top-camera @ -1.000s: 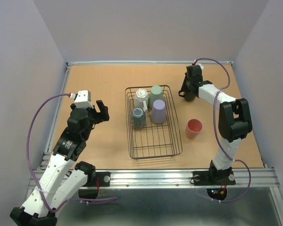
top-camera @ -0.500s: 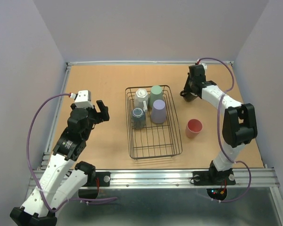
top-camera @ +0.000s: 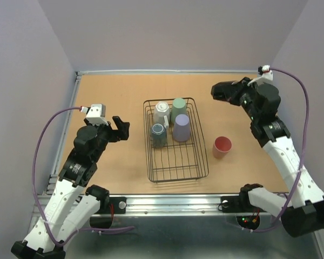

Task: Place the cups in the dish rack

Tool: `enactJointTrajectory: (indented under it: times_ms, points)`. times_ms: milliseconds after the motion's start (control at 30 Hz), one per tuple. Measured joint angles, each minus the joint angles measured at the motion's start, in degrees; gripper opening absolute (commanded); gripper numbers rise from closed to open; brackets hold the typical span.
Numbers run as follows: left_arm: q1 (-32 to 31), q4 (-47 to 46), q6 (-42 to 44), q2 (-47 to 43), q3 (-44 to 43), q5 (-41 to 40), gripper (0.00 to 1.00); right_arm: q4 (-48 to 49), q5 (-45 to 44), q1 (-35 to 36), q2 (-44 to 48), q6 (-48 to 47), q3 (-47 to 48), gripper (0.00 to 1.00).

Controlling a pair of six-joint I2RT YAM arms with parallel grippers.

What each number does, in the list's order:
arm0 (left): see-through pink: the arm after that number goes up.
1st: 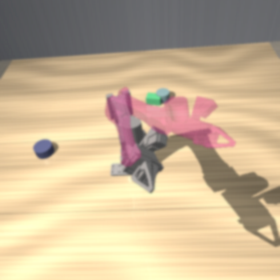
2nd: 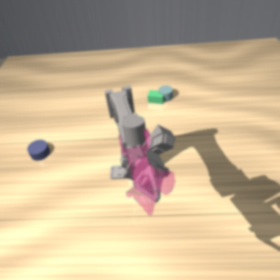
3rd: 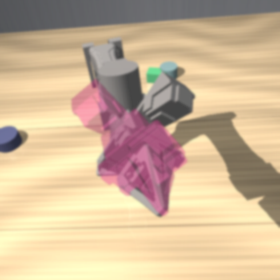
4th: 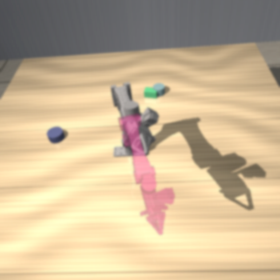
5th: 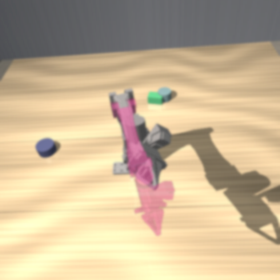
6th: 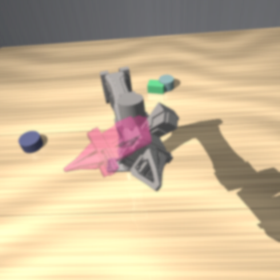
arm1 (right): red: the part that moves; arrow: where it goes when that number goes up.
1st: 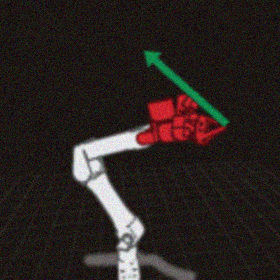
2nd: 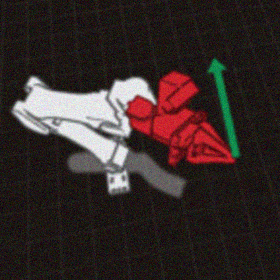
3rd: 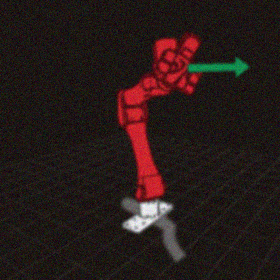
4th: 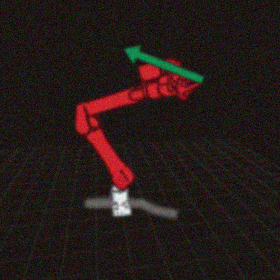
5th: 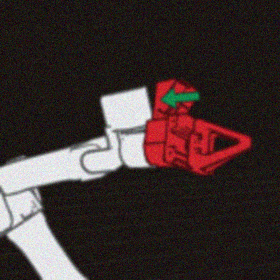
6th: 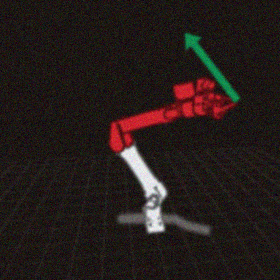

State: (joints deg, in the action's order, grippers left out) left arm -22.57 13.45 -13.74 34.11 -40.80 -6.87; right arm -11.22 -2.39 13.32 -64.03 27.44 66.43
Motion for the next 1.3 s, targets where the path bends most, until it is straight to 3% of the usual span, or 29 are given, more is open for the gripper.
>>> enactJointTrajectory:
  times_ms: [133, 267, 400, 500, 700, 1033, 1233, 1300]
  points:
    - [0.20, -4.85, -5.55, -1.38, 0.66, 8.74, 0.95, 10.84, 13.70, 0.50, 9.16, 4.68, -11.89, 0.01]
    - [0.17, -19.52, -17.49, -0.96, 6.03, 25.79, 0.94, 19.26, 25.49, 1.49, 14.14, 9.01, -22.49, 0.00]
    - [-1.01, -32.50, -28.30, 2.71, 11.74, 37.88, 0.94, 26.77, 34.69, 2.23, 16.52, 13.38, -28.09, 0.01]
    - [-3.61, -36.33, -34.03, 5.29, 13.60, 41.64, 0.92, 33.20, 38.73, 2.80, 19.04, 16.31, -30.08, 0.01]
    - [-10.80, -42.29, -41.55, 7.15, 13.81, 42.60, 0.91, 46.69, 42.53, 6.45, 20.72, 19.54, -30.45, 0.01]
    - [-20.52, -60.41, -51.45, 17.64, 13.53, 38.69, 0.88, 50.66, 40.06, 21.14, 17.99, 14.23, -30.45, 0.00]
    - [-25.05, -66.75, -53.42, 23.21, 11.74, 34.93, 0.79, 50.69, 37.40, 24.13, 17.09, 11.34, -30.49, 0.00]
    - [-25.46, -68.67, -54.07, 24.09, 11.74, 33.77, 0.72, 51.15, 36.20, 24.52, 17.14, 10.45, -30.49, 0.00]
